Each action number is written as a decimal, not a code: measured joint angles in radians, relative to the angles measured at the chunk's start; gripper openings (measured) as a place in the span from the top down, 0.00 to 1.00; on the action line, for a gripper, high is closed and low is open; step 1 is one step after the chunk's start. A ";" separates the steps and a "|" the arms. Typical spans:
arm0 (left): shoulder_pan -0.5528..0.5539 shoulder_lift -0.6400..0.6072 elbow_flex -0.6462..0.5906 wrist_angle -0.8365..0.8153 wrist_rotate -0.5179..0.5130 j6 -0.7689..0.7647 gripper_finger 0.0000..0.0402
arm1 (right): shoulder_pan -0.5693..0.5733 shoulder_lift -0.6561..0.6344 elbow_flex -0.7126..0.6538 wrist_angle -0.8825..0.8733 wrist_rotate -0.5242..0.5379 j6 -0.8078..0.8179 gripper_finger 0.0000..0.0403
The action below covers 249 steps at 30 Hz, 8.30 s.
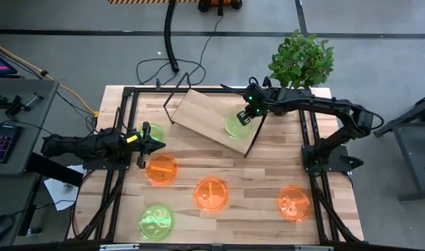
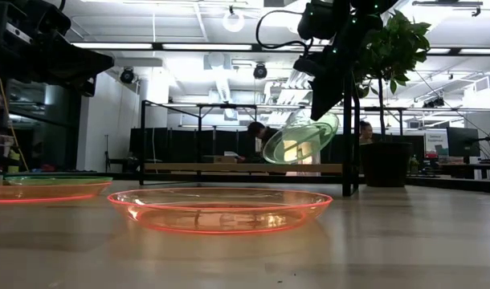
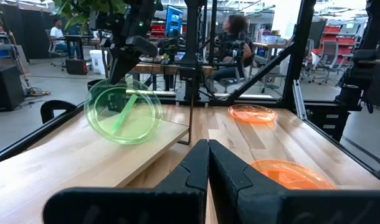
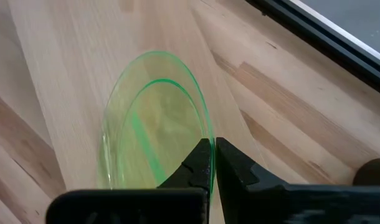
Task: Place and stack plates onto a shelf
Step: Put the bottom right green plate on top of the shelf, then put the right orange plate on top of the shelf
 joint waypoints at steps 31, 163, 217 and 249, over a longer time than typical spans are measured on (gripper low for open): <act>0.000 0.000 0.000 0.000 0.000 0.000 1.00 | 0.125 -0.343 -0.024 0.027 -0.217 -0.037 0.63; 0.000 0.000 0.000 0.000 0.000 0.000 1.00 | 1.120 -0.224 -0.858 0.716 -0.034 1.235 0.72; 0.000 0.000 0.000 0.000 0.000 0.000 1.00 | 0.052 0.189 0.344 0.310 -0.225 0.232 1.00; 0.000 0.000 0.000 0.000 0.000 0.000 1.00 | -0.028 0.516 0.486 0.185 -0.144 0.151 0.87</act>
